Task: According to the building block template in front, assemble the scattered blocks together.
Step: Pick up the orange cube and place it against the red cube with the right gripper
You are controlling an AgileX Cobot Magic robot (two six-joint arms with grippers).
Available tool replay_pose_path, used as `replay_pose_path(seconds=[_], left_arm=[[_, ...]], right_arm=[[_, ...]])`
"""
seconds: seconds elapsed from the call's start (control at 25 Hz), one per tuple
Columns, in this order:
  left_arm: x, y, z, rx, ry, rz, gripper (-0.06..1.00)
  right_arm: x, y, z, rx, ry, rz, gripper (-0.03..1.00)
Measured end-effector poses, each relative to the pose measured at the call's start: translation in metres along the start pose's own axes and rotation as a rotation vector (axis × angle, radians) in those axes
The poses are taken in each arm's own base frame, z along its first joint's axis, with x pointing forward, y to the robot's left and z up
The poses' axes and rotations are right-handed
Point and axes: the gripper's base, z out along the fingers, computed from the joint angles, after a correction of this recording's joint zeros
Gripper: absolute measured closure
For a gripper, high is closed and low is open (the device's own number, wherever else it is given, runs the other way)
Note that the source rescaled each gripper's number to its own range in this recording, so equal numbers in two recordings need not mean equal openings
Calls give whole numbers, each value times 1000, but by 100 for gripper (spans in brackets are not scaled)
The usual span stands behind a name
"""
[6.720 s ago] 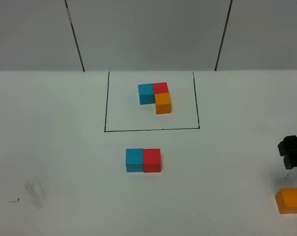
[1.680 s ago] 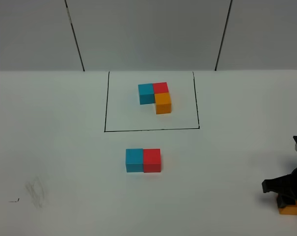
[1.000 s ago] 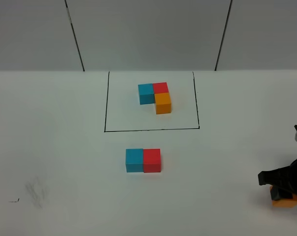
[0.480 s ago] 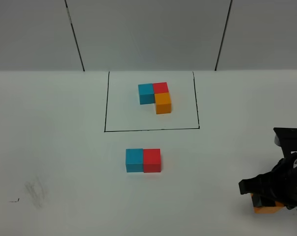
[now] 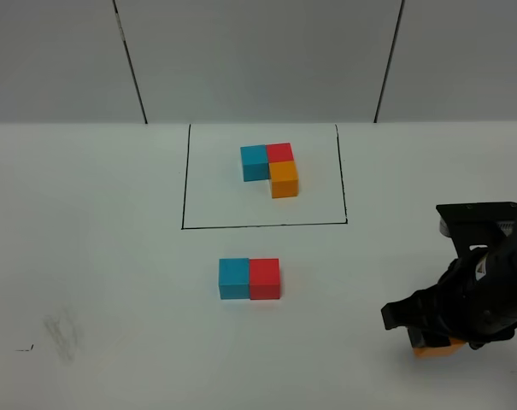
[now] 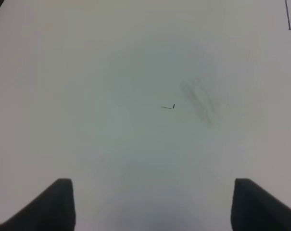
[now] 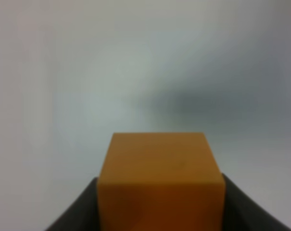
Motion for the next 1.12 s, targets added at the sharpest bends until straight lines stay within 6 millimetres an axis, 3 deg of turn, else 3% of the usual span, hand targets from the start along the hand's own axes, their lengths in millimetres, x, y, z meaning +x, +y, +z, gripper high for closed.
replay_pose_path(seconds=[0.32, 1.12], left_arm=[[0, 0, 0, 0, 0, 0, 33], [0, 0, 0, 0, 0, 0, 33]], right_arm=[[-5, 21, -13, -11, -17, -21, 97], [-18, 35, -32, -98, -42, 59, 97]])
